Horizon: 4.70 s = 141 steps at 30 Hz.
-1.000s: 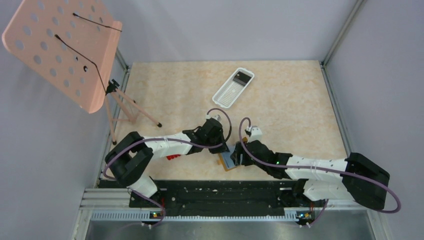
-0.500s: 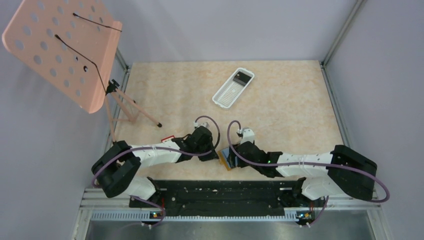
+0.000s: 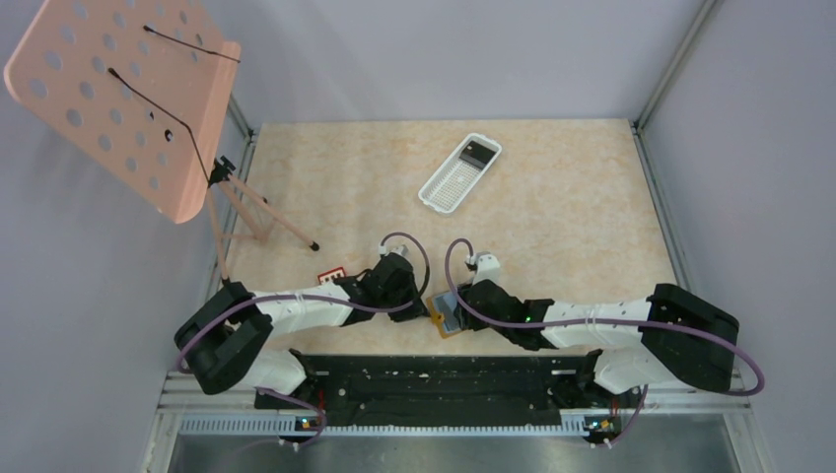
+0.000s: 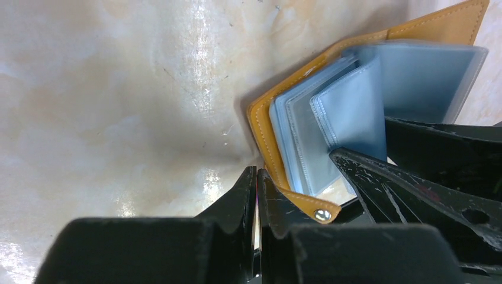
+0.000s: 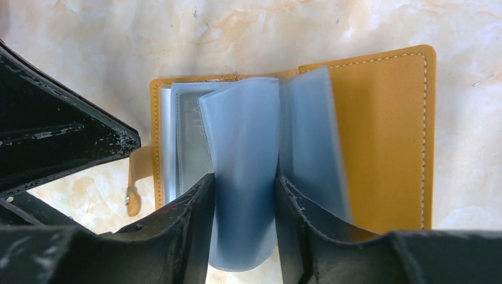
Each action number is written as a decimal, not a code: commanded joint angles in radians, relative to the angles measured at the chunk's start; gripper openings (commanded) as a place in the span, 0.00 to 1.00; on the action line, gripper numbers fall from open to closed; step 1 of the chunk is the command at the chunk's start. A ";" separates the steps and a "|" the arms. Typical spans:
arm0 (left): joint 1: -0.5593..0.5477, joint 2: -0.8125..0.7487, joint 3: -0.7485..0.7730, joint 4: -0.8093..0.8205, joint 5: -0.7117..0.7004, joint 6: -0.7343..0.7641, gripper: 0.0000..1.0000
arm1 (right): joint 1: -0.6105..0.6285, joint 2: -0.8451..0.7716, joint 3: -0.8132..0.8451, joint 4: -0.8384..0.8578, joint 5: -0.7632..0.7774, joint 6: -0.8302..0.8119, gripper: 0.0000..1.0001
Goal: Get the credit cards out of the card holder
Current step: Open the card holder at the center of the board.
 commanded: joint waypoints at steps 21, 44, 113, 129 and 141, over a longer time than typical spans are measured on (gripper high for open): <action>-0.009 -0.054 0.134 -0.001 0.008 0.051 0.10 | 0.014 -0.076 -0.073 0.148 -0.031 0.123 0.26; -0.045 0.068 0.079 0.068 -0.005 0.006 0.08 | 0.013 -0.155 -0.131 0.219 -0.028 0.196 0.23; -0.106 0.282 0.340 -0.007 -0.048 0.042 0.06 | 0.024 -0.650 -0.225 0.110 -0.274 -1.094 0.77; -0.094 0.310 0.417 -0.026 -0.020 0.070 0.06 | 0.046 -0.472 -0.214 0.044 -0.121 -1.223 0.71; -0.084 0.331 0.405 -0.009 -0.004 0.071 0.06 | 0.088 -0.325 -0.185 0.075 -0.063 -1.276 0.71</action>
